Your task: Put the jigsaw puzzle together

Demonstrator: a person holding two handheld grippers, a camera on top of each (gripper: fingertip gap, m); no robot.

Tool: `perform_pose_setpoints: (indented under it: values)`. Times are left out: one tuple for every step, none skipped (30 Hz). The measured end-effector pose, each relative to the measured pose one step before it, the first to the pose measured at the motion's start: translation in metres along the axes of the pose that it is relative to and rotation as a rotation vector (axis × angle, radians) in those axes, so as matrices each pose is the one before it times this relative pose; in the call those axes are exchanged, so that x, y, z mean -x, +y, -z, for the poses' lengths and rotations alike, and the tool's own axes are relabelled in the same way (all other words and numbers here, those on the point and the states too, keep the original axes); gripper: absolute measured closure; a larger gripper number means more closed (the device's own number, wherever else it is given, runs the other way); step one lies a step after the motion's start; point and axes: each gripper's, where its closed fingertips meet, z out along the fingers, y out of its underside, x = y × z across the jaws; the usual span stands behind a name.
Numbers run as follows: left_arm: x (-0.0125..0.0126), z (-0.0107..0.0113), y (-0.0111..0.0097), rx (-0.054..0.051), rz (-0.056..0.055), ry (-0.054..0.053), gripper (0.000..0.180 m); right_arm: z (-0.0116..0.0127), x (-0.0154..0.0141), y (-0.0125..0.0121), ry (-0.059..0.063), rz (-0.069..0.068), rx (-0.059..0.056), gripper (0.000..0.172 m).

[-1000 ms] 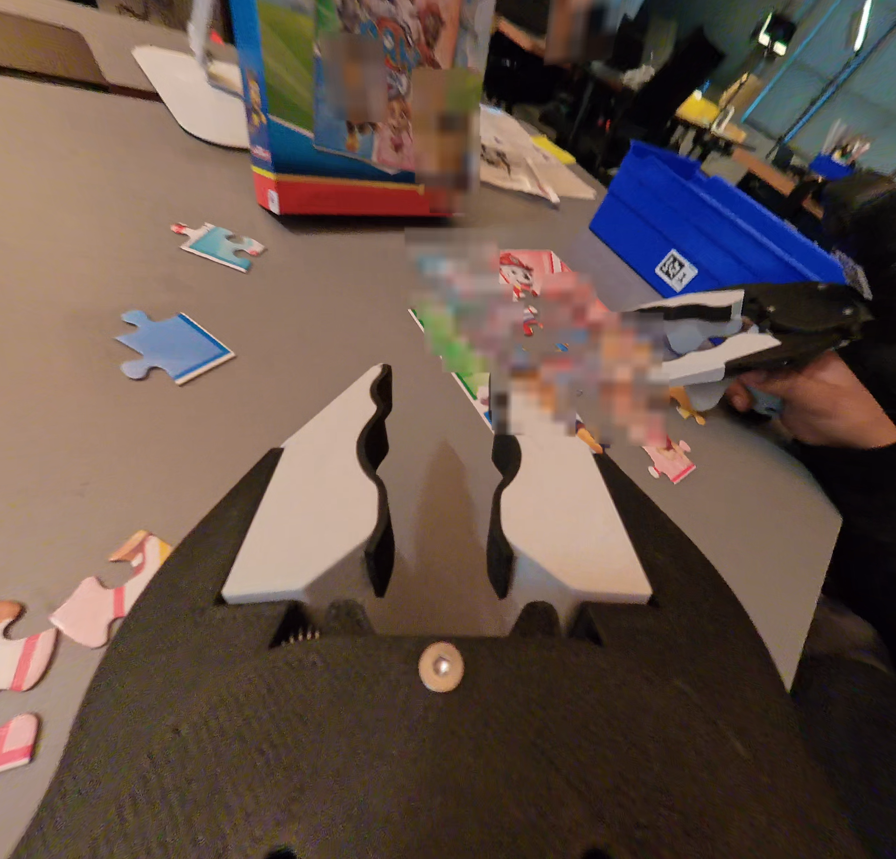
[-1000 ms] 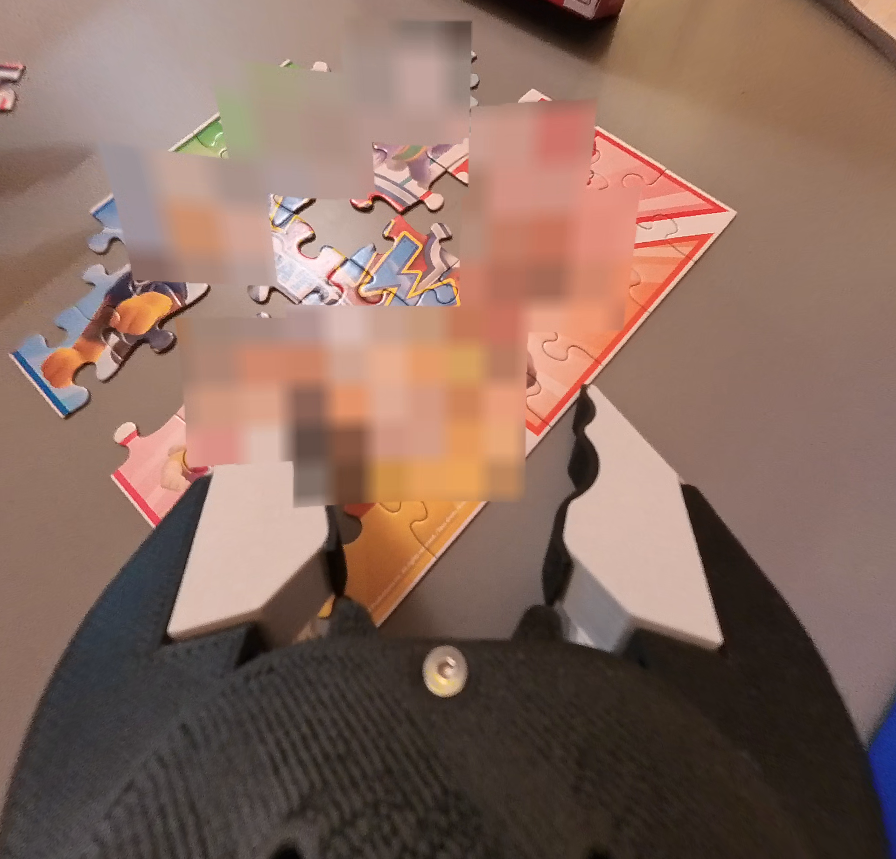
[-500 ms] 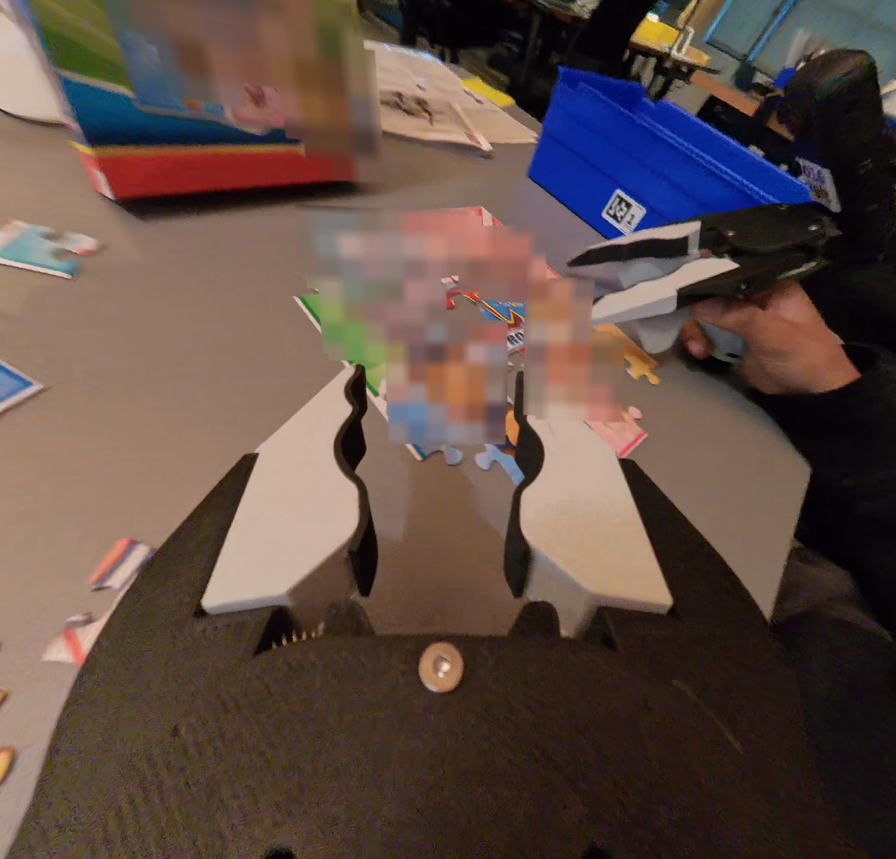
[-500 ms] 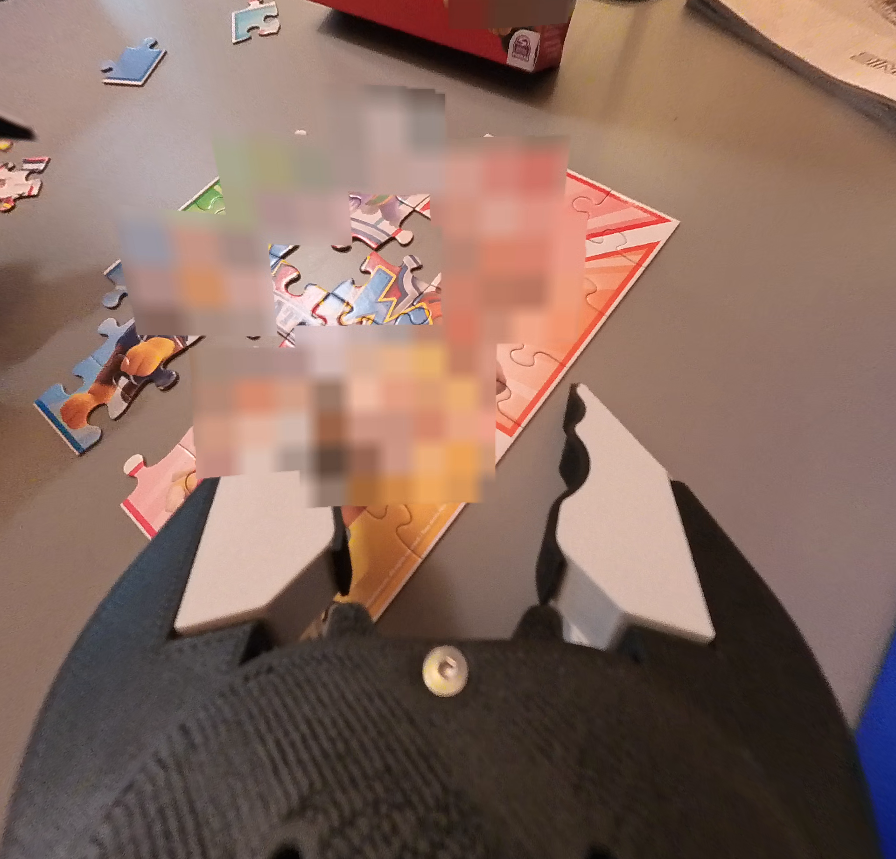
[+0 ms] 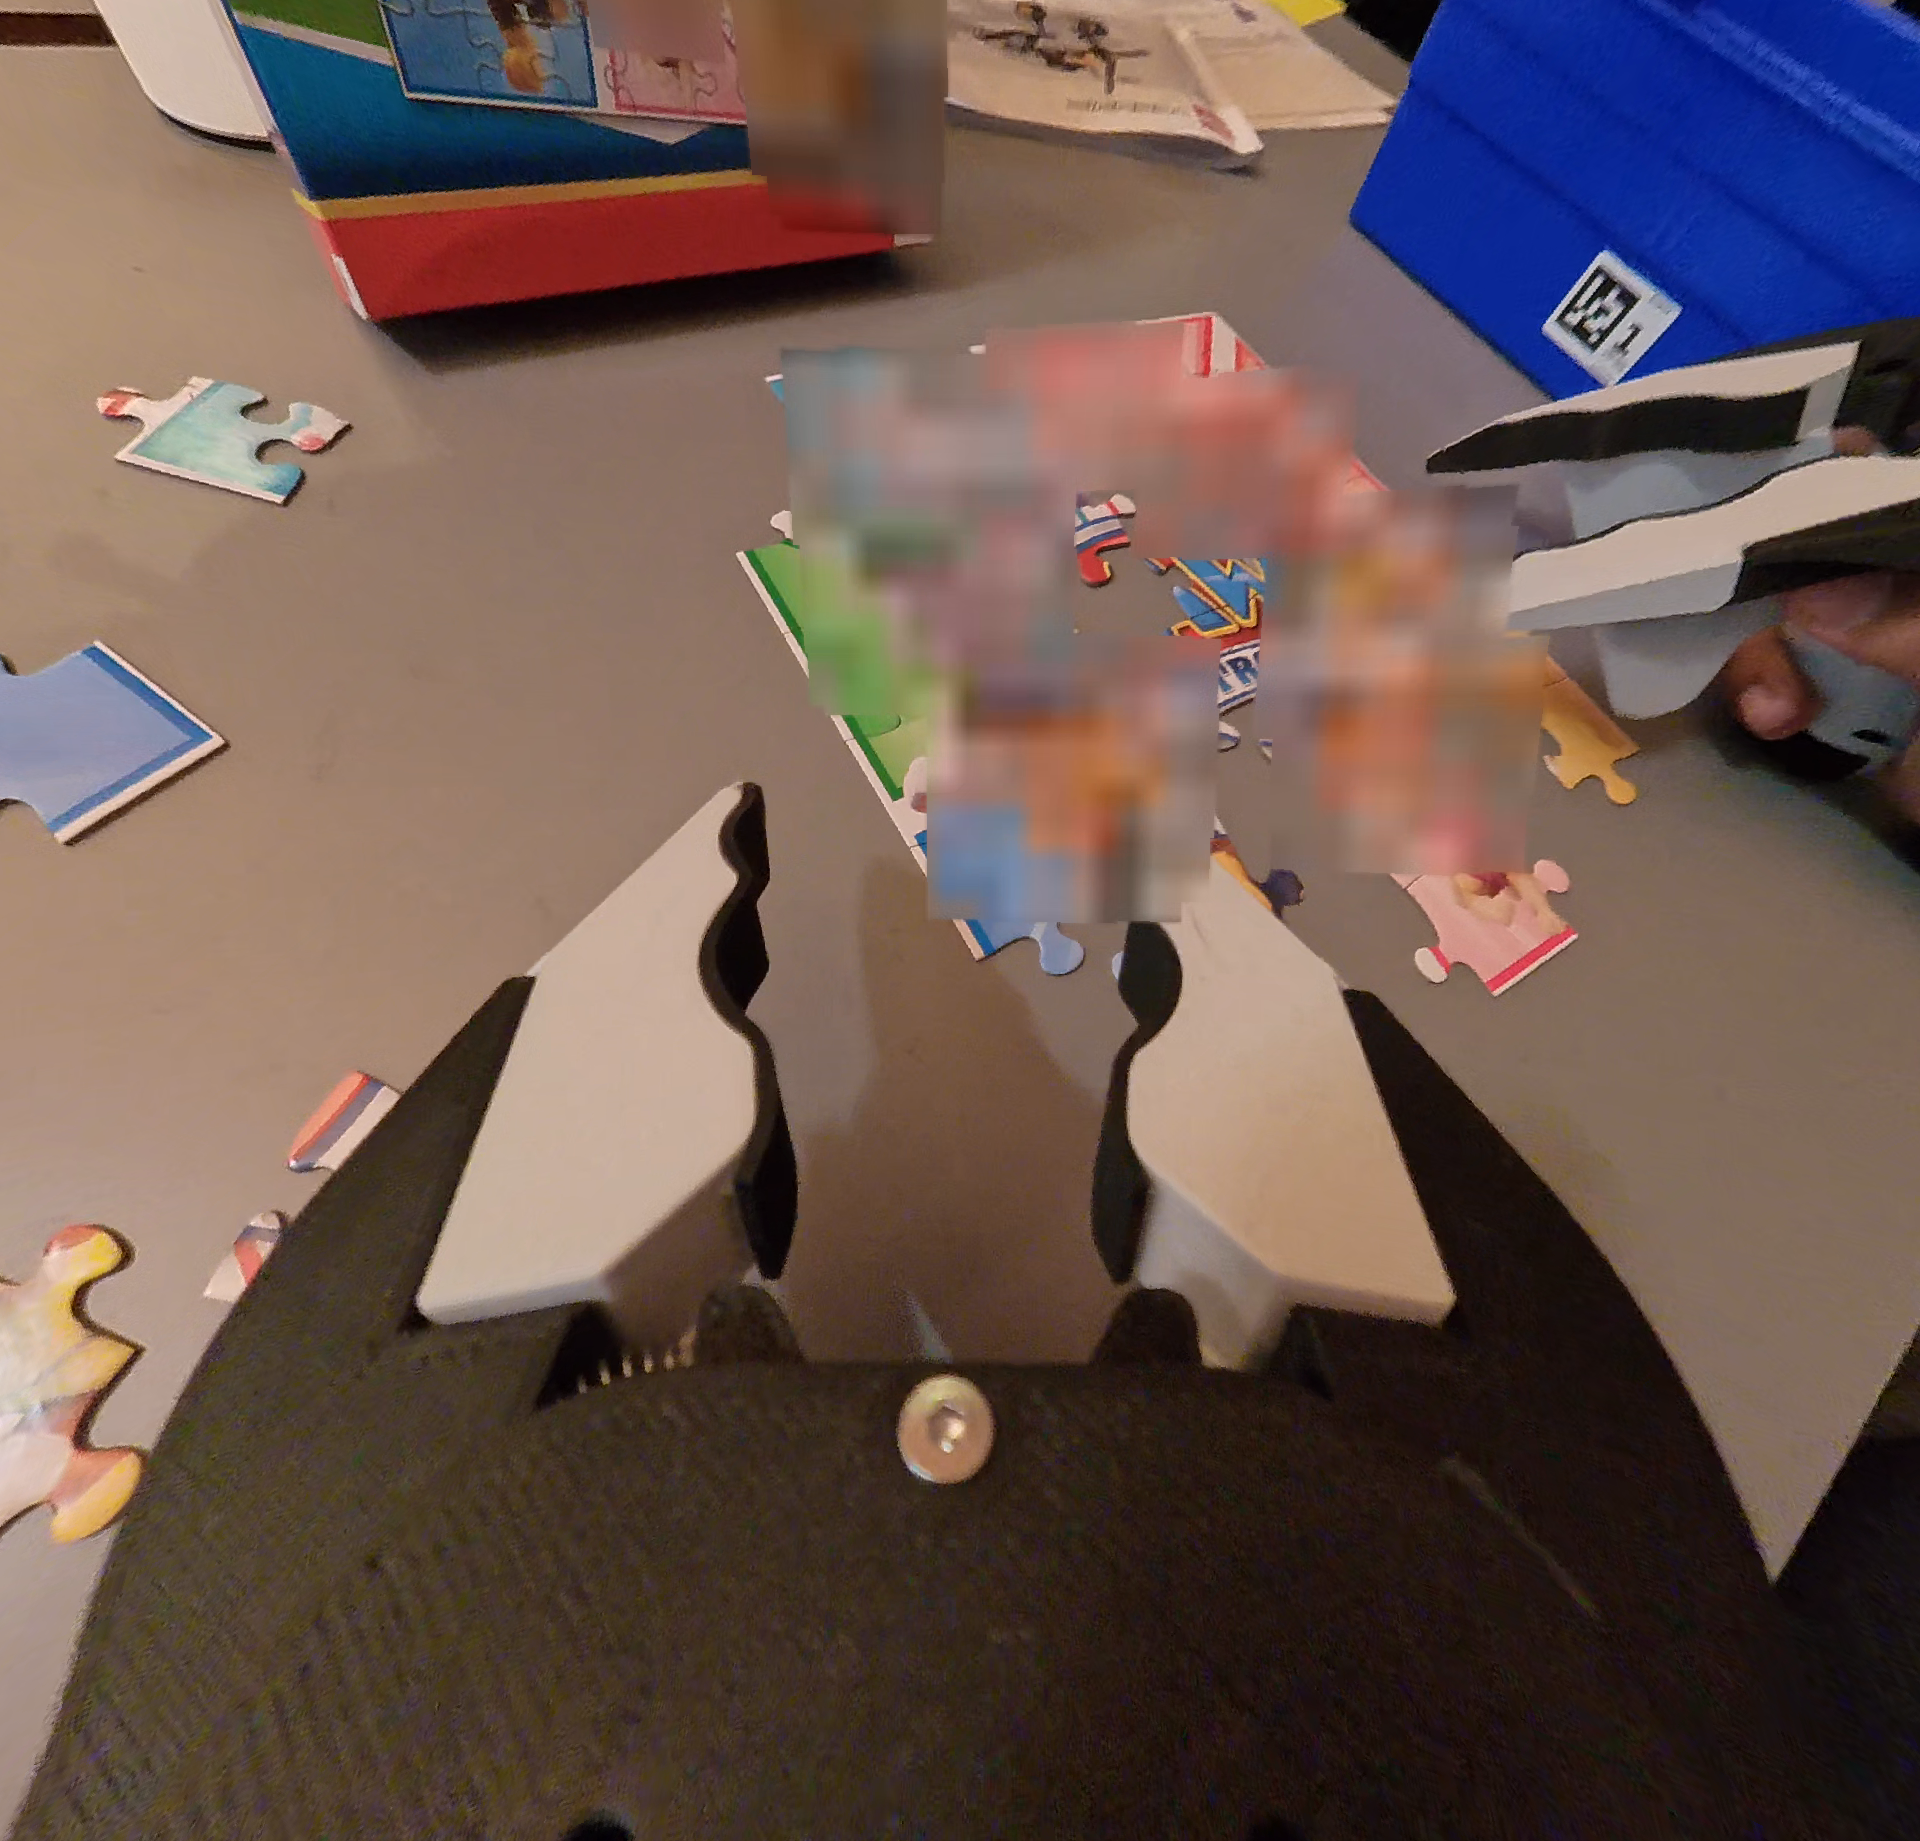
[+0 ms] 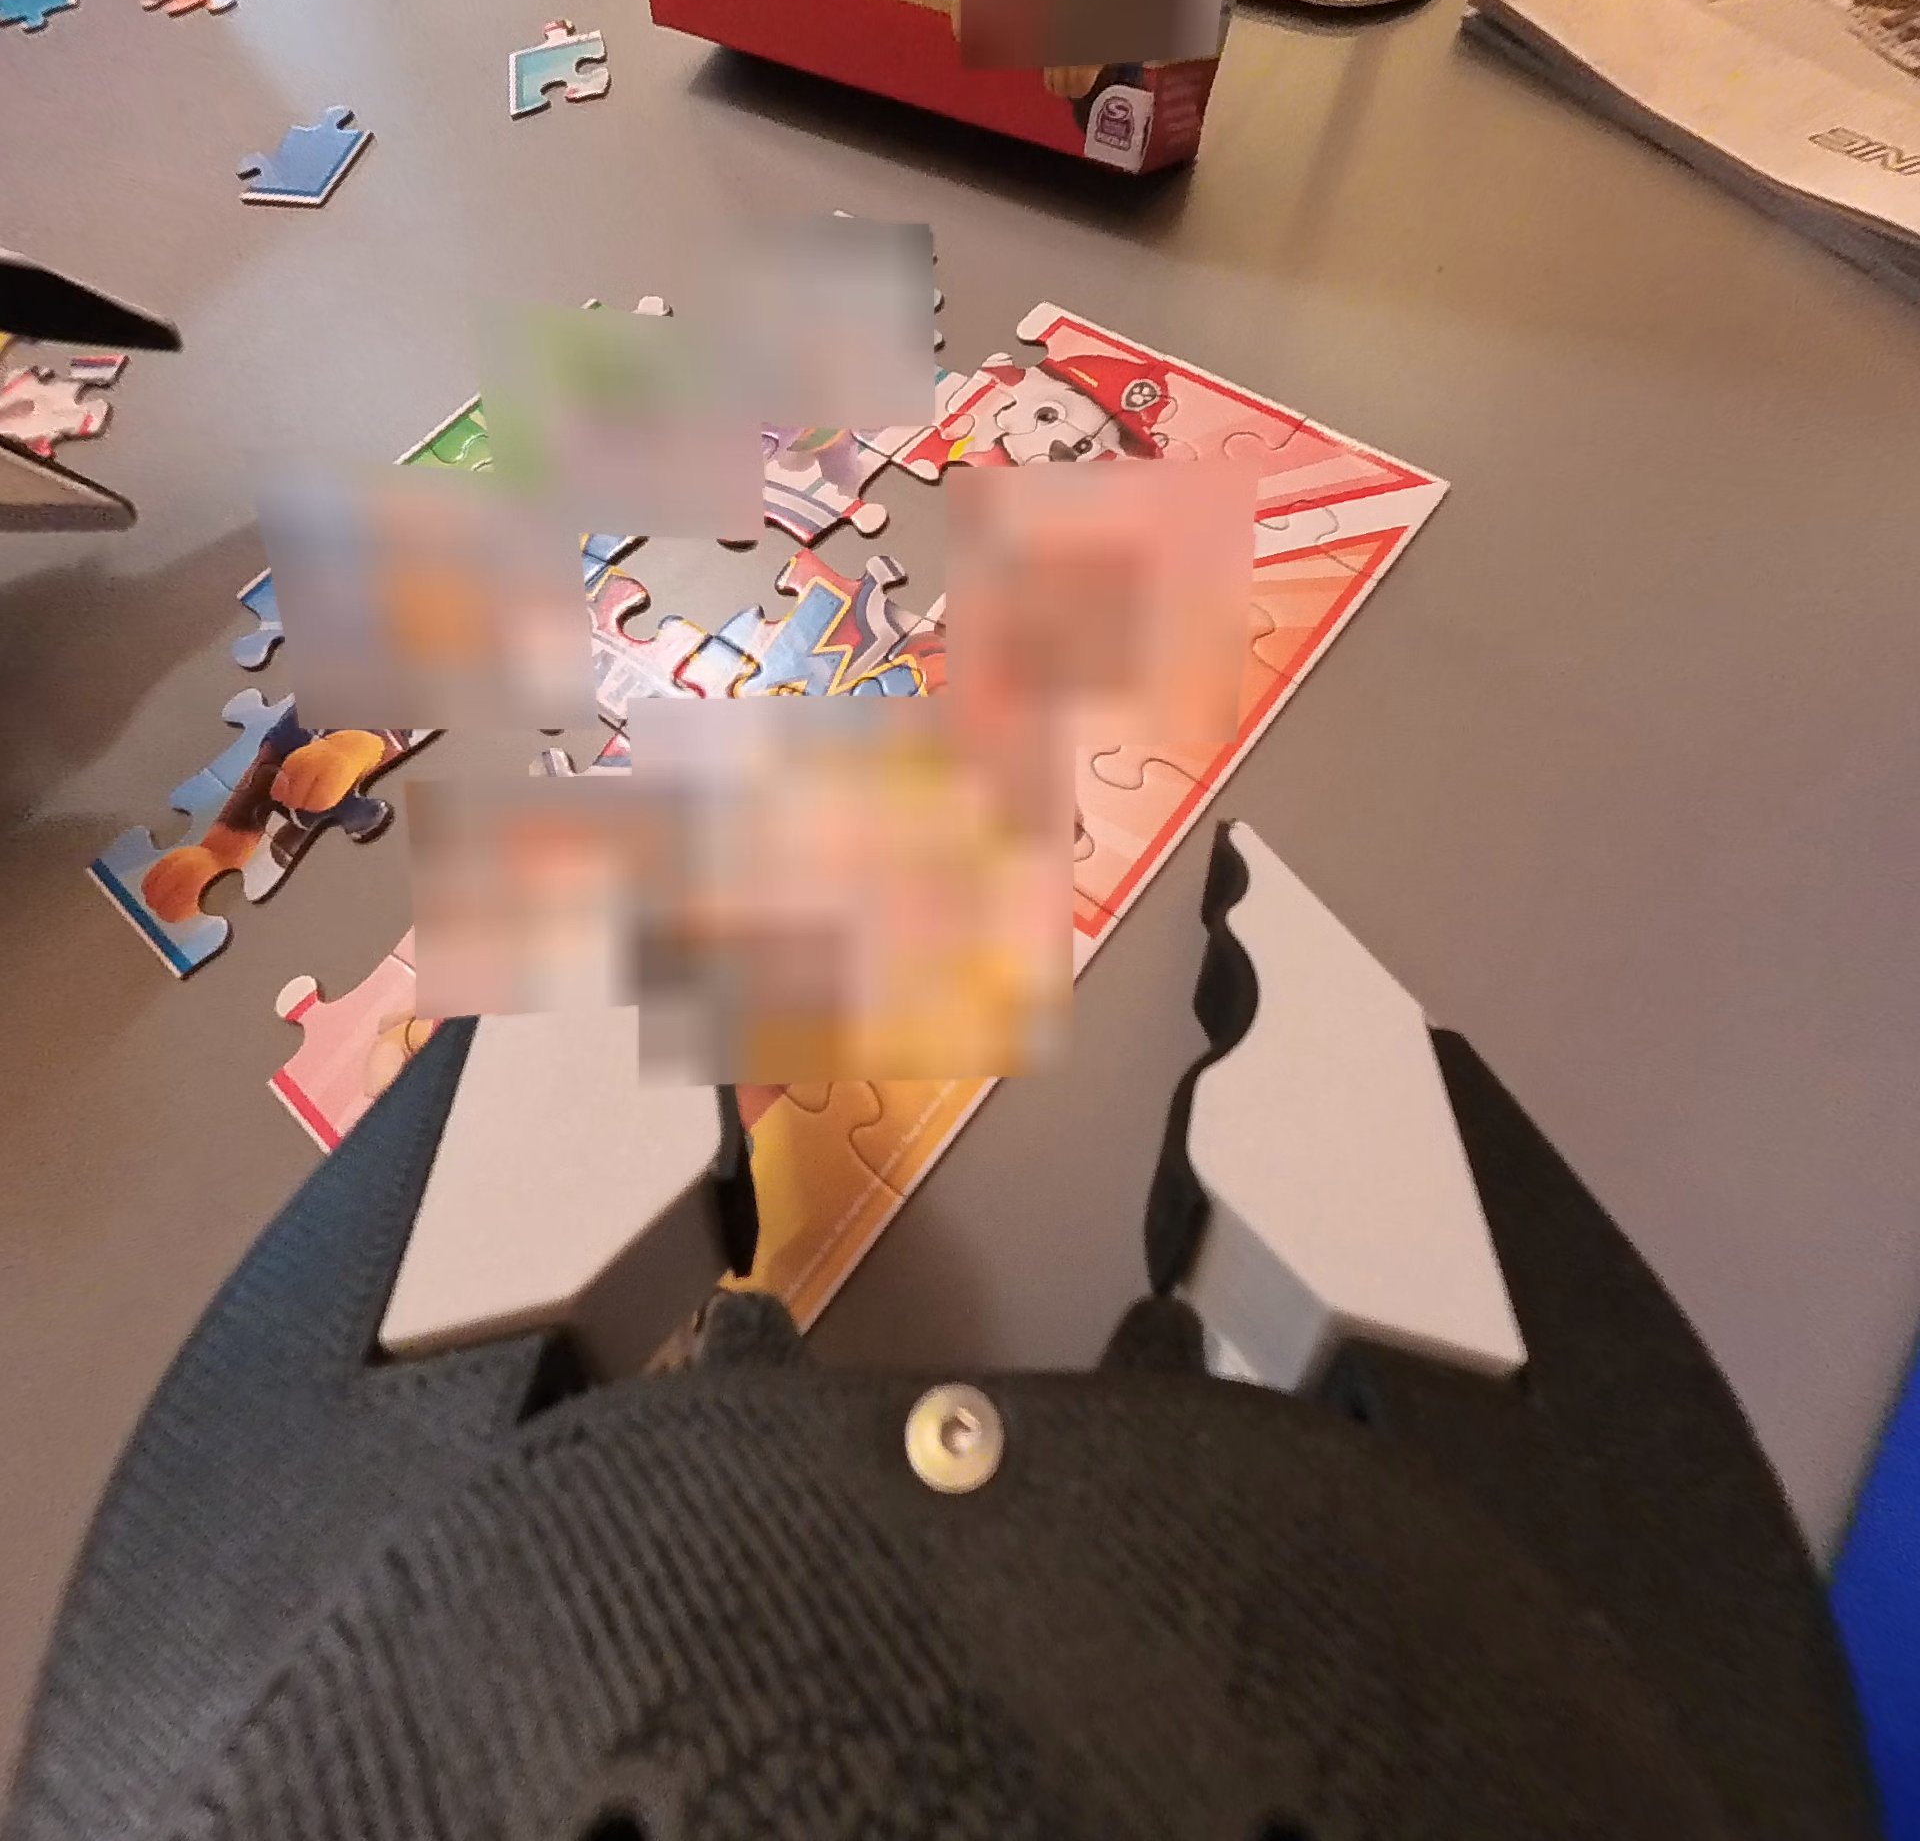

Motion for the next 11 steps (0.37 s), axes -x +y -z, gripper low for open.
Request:
perform_pose_setpoints:
  values:
    - [-0.00023,-0.0015,0.00181,0.0155,-0.0131,-0.0098,0.116,-0.00014,0.00007,0.00016,0.0005,0.0014,0.0013,0.077]
    - [-0.00037,-0.00164,0.002,0.017,-0.0126,-0.0084,0.117,-0.00011,0.00009,0.00017,0.0,0.0008,0.0013,0.077]
    - [-0.00015,-0.00173,0.002,0.0169,-0.011,-0.0081,0.118,-0.00013,0.00014,0.00013,-0.0002,0.0004,0.001,0.077]
    - [-0.00019,-0.00162,0.00191,0.0163,-0.0102,-0.0074,0.119,-0.00004,0.00002,0.00001,-0.0004,0.0,0.0005,0.077]
    - [-0.00025,-0.00159,0.0019,0.016,-0.009,-0.0061,0.12,0.00001,0.00006,0.00002,-0.0004,-0.0001,0.0001,0.077]
    - [0.00013,-0.00149,0.00178,0.0155,-0.0067,-0.0067,0.121,-0.00012,-0.00002,0.00005,-0.0002,0.0001,0.0002,0.077]
    - [0.00026,-0.00116,0.00181,0.0141,-0.0051,-0.0072,0.121,0.00001,0.00007,0.00008,0.0,0.0004,0.0006,0.077]
    - [0.00029,-0.00095,0.00129,0.01,-0.0046,-0.0061,0.121,-0.00014,0.00005,0.00011,0.0002,0.0008,0.0008,0.077]
    - [-0.00001,-0.00051,0.00052,0.0047,-0.0042,-0.0044,0.122,-0.00007,0.00001,0.00006,0.0004,0.0012,0.001,0.077]
    - [0.00013,-0.00015,0.00022,0.0018,-0.0025,-0.003,0.123,-0.00013,0.00008,0.00017,0.0005,0.0013,0.0014,0.077]
    - [0.00024,-0.00006,0.00005,0.001,-0.0005,-0.0024,0.124,-0.00018,0.0001,0.00028,0.0003,0.0012,0.0016,0.077]
